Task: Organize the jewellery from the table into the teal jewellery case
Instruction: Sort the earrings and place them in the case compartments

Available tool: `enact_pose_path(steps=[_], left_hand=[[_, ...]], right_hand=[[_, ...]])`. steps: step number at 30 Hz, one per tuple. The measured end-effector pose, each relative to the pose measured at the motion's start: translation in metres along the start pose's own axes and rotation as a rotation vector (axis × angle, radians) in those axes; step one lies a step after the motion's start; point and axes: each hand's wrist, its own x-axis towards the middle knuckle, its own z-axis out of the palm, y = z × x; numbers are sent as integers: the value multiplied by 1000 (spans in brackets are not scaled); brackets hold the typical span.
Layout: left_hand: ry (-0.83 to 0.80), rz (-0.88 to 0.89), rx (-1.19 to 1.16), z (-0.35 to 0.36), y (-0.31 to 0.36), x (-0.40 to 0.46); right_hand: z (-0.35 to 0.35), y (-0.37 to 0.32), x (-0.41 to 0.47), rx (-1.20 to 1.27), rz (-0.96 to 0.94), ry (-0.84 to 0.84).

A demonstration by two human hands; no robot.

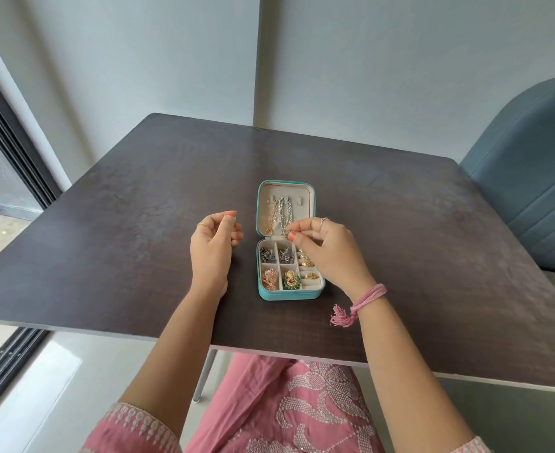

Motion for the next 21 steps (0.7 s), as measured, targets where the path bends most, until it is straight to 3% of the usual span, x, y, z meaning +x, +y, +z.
enact_pose_path(steps=[13, 16, 21], left_hand=[[-12, -5, 24, 1, 2, -2], [-16, -10, 23, 1, 3, -3], [-21, -8, 17, 0, 4, -4]], right_hand=[[9, 4, 6, -322, -20, -44], [4, 4, 7, -281, -4, -40], [-10, 3, 6, -108, -60, 117]])
